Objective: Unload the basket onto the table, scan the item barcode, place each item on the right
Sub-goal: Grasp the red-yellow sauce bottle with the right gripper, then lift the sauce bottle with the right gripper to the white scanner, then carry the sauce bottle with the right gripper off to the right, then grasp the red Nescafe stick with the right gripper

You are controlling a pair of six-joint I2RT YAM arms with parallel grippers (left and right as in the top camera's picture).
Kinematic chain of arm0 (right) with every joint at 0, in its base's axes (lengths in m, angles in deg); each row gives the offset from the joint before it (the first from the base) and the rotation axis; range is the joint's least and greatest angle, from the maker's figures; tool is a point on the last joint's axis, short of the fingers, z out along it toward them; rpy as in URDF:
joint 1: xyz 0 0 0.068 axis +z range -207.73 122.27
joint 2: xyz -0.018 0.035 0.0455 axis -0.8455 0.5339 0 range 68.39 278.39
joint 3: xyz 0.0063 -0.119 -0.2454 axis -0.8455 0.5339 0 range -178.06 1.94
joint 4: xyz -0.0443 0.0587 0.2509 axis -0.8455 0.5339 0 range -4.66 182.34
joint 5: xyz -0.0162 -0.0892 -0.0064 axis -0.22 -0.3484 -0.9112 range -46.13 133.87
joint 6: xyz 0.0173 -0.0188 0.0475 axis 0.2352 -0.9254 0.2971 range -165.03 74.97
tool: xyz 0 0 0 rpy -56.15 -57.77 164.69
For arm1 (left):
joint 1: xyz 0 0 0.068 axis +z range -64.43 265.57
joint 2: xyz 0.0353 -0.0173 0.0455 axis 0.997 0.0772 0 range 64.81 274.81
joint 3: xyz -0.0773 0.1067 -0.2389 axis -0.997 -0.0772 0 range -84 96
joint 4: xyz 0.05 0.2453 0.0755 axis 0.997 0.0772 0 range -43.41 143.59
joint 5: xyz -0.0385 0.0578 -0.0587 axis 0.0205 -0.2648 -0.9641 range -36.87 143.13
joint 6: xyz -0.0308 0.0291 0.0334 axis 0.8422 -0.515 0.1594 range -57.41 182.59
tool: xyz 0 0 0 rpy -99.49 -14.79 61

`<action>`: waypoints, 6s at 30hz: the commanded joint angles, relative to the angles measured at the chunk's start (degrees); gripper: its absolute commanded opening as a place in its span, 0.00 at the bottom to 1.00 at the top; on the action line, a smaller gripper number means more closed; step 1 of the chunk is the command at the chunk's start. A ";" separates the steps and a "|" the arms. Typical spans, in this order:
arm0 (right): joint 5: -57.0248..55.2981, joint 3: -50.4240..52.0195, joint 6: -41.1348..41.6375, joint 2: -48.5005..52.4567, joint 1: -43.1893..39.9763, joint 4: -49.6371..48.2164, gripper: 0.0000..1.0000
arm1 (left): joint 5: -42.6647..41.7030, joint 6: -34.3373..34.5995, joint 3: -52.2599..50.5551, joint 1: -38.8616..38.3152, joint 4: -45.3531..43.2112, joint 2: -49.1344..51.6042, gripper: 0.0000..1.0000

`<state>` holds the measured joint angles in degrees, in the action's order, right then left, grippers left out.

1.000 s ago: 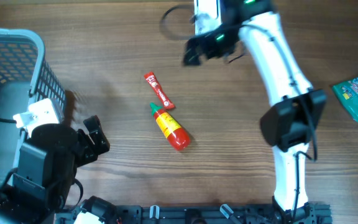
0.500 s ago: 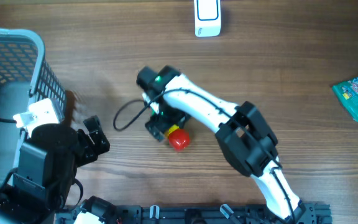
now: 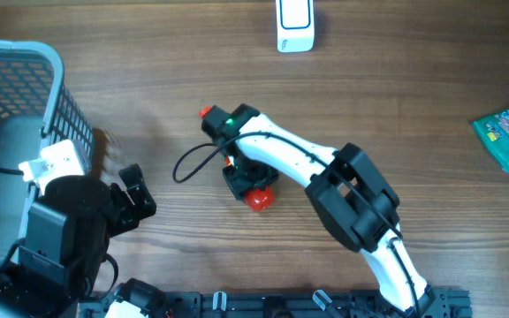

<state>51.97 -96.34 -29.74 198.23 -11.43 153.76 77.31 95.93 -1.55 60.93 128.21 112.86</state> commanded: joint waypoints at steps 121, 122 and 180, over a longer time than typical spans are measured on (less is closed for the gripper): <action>-31.39 -37.46 -43.78 11.26 -32.13 -29.00 0.49 | 0.55 0.35 0.04 -0.22 -0.11 -0.11 1.00; -31.45 -40.04 -41.00 11.26 -33.83 -24.46 0.49 | 0.55 0.35 0.04 -0.22 -0.11 -0.11 1.00; 7.50 -41.46 -20.00 16.15 -16.83 0.72 0.95 | 0.55 0.35 0.04 -0.22 -0.11 -0.11 1.00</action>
<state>69.95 -137.72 -44.89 210.40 -34.57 154.38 77.31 95.93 -1.55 60.93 128.23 112.86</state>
